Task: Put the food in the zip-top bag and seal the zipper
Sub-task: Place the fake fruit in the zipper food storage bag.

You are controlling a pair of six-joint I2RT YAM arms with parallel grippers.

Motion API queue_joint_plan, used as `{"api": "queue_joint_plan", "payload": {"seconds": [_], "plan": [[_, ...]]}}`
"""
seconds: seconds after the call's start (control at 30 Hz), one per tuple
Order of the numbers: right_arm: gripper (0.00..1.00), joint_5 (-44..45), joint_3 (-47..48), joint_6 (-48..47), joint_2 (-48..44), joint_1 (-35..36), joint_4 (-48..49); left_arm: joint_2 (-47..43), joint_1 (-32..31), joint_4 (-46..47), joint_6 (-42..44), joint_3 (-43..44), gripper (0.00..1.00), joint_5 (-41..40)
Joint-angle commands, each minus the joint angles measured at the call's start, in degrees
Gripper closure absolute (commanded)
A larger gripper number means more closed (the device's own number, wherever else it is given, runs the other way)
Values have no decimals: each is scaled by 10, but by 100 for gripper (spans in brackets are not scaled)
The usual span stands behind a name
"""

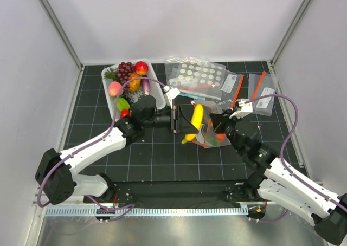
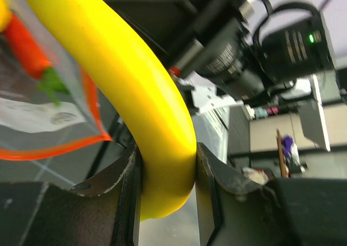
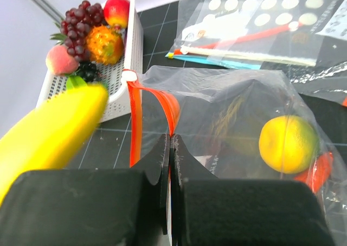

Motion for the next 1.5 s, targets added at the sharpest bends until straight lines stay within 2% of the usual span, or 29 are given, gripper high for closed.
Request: {"api": "queue_joint_plan", "payload": {"seconds": [0.0,0.23,0.57,0.73,0.87,1.1,1.33,1.47], "plan": [[99,38,7,-16,-15,3,23,9,-36,70,-20,11,81,69],[99,52,-3,-24,-56,2,26,48,-73,52,-18,23,80,75],[99,20,-8,-28,-87,3,25,118,-75,-23,39,74,83,55],[99,25,2,-30,-72,3,7,84,-73,-34,52,72,83,63],[99,9,0,-32,-76,3,13,52,-62,-61,78,62,78,17],[99,-48,0,-40,-71,3,32,119,-39,-57,60,92,83,60],[99,-107,-1,-41,-60,3,55,148,-23,-71,63,140,82,32],[99,-114,-6,-39,-65,3,61,175,-11,-69,12,173,82,36]]}}
